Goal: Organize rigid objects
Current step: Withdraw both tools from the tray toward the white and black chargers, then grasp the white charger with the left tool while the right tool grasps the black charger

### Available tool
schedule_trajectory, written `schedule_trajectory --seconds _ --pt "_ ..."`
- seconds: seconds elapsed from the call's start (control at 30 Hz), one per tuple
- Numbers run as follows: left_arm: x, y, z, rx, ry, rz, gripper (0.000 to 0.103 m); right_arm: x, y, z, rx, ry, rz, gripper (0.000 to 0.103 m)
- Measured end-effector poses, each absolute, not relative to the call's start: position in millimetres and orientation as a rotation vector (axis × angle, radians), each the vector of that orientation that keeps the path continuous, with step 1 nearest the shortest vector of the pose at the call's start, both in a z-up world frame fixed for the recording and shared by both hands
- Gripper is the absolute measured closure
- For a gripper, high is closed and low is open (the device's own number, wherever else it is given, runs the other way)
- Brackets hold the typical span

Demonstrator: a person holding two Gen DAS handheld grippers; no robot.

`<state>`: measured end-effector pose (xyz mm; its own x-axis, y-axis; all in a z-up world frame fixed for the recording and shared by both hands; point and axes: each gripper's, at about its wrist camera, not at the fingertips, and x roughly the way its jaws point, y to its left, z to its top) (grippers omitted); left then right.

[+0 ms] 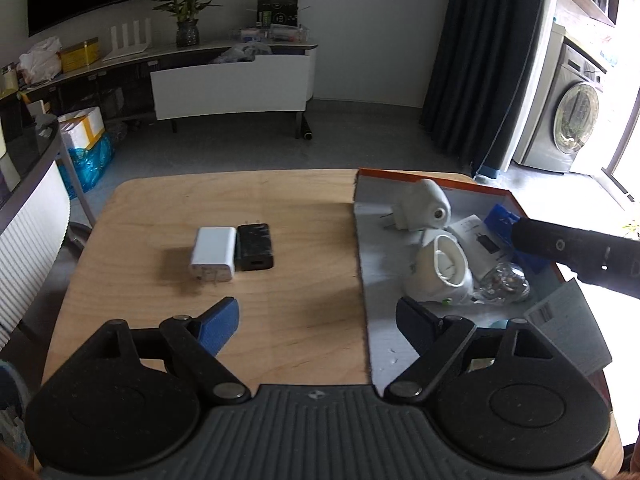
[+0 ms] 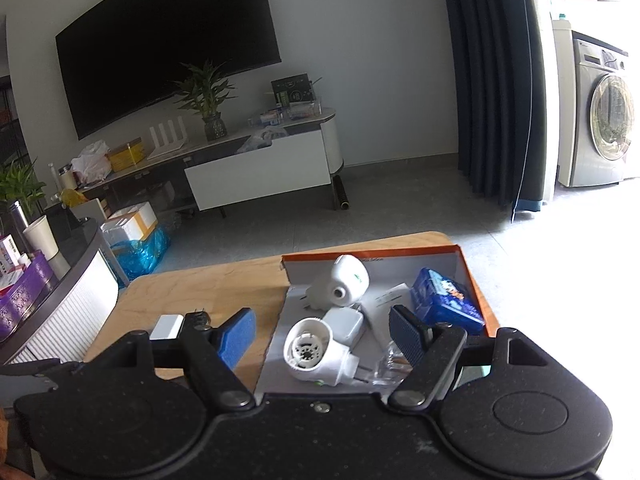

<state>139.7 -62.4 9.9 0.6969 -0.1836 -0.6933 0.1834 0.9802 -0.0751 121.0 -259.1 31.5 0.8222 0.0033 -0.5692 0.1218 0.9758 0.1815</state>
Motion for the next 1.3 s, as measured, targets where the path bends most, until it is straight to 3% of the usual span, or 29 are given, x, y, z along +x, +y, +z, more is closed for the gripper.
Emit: schedule_trajectory --seconds 0.4,1.3 --pt "174.6 -4.5 -13.8 -0.045 0.818 -0.058 0.016 132.2 -211.8 17.3 0.173 0.643 0.042 0.016" --pt "255.0 14.8 -53.0 -0.025 0.834 -0.074 0.018 176.3 -184.1 -11.7 0.159 0.704 0.115 0.016"
